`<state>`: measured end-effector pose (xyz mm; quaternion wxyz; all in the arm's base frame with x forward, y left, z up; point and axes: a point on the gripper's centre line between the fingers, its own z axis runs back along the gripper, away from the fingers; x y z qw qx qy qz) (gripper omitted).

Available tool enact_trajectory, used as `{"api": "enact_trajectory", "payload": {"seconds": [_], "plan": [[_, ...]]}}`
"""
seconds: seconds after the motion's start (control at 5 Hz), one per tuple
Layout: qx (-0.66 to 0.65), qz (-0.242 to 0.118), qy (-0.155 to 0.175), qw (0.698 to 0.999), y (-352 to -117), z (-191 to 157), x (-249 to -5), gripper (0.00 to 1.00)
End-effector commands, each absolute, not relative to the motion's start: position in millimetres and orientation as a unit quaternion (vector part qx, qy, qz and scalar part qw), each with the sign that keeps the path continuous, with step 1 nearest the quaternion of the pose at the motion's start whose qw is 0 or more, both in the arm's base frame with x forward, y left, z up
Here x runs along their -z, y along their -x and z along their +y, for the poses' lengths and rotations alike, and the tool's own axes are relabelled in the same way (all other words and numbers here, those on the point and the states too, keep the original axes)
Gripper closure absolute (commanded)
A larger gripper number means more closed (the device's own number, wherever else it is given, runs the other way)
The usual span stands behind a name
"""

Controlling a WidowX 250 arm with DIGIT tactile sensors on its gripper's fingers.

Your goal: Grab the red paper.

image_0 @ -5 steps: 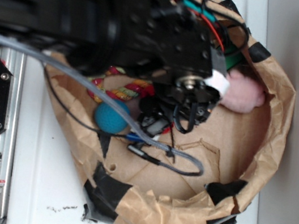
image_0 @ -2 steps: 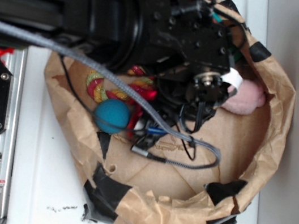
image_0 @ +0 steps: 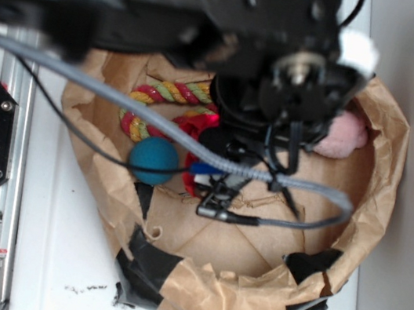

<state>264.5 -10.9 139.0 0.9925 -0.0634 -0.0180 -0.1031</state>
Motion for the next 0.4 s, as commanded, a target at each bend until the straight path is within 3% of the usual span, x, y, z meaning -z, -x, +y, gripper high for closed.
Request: {"api": "enact_trajectory", "payload": {"seconds": [0.0,0.2], "plan": [[-0.074,-0.033,0.058,0.995,-255.6,-25.4,-240.7,1.0],[-0.177,-0.006,0.121,0.977,-261.7,-17.7,-243.1,1.0]]}}
